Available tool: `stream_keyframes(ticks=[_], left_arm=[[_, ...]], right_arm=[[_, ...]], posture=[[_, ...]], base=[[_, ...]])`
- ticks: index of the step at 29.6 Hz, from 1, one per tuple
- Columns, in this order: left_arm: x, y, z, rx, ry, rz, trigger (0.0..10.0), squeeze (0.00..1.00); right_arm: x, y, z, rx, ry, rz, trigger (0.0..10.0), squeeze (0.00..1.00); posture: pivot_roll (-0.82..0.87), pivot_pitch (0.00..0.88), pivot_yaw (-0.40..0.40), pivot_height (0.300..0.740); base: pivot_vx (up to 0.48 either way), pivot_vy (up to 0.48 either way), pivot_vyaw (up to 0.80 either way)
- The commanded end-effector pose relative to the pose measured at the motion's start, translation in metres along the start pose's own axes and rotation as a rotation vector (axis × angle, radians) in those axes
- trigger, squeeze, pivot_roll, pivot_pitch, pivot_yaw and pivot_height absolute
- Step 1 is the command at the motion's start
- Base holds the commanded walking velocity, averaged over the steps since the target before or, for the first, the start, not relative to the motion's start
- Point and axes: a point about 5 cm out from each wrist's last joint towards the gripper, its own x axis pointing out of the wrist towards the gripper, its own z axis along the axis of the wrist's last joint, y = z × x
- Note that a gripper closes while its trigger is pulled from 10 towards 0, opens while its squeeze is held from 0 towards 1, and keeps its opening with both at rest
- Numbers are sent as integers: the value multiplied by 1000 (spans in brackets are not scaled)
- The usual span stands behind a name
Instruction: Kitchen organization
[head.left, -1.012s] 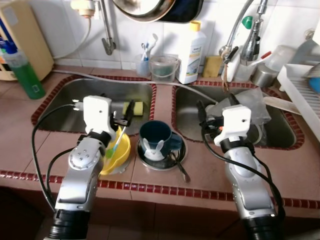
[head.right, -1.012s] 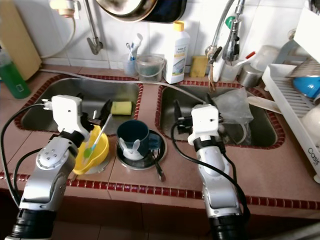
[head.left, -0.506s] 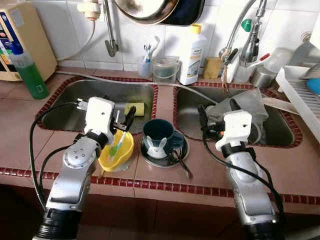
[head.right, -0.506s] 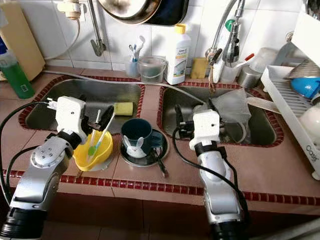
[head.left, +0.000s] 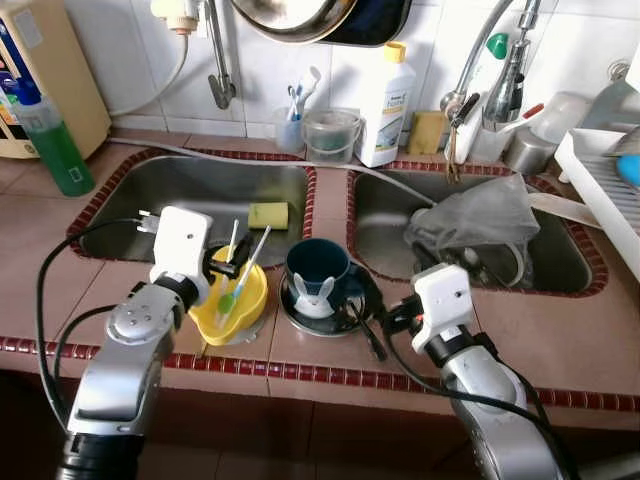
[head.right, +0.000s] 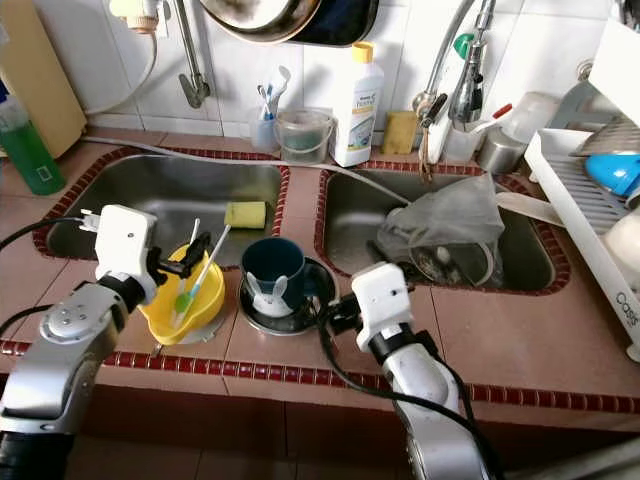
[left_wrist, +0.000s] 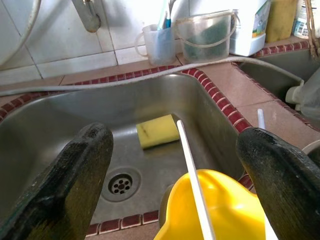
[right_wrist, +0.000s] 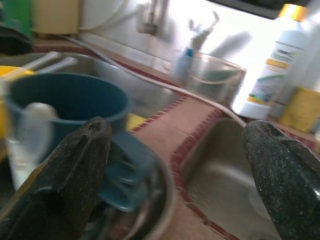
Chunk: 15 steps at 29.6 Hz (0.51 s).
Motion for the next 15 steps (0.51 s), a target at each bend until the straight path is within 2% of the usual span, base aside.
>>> stream_keyframes(ticks=[1,7,9,15], left_arm=[[-4,2,6,6,-14,-13,10000,0],[-10,0,7,5,-1,-54,10000,0],[-15,-5,3,16,21,-107,10000,0],[-19,-11,6,49,5,-160,10000,0]], right_arm=[[-5,1,5,4,-5,40,10000,0],[-16,2,8,33,16,101,10000,0],[-20,4,9,36,23,129,10000,0],[-23,4,10,46,26,148,10000,0]], posture=[[-26,64,-5,740],[-28,74,-9,740],[-29,78,-9,740],[-30,80,-5,740]], base=[[0,0,0],[0,0,0],[0,0,0],[0,0,0]])
